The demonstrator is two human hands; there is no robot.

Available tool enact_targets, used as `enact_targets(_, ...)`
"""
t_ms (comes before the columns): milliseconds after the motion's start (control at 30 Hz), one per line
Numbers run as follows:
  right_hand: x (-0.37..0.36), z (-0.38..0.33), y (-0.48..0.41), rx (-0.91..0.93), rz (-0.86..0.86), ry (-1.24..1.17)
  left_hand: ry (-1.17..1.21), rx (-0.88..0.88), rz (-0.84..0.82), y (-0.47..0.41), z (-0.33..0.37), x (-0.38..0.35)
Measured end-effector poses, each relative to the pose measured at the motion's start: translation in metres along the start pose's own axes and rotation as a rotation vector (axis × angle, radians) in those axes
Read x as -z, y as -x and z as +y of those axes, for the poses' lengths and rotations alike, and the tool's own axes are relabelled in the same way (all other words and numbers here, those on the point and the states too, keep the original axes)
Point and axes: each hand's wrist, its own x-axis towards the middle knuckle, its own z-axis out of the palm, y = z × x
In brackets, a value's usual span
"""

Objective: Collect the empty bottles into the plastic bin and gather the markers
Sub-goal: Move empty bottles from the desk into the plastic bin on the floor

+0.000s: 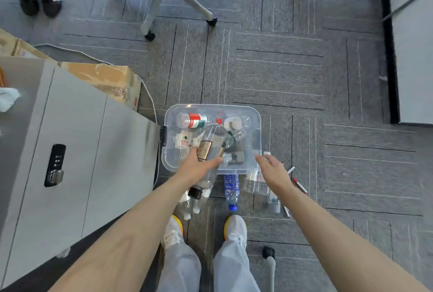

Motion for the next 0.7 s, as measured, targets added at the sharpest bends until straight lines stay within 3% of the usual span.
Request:
enact_targets(267, 0.02, 0.039, -0.054, 0.006, -0.019, 0.073, -0.289, 0.044, -0.125, -0.087, 0.02, -0.067)
enact_targets(433, 0.036, 0.05, -0.069, 0.038, -0.03, 0.082, -0.161, 0.205, -0.093, -0.126, 0.037, -0.091)
enact_targets(700, 0.07, -0.003, 0.021, 0.037, -0.059, 0.026, -0.331, 0.133, -0.047, -0.013, 0.066, -0.057)
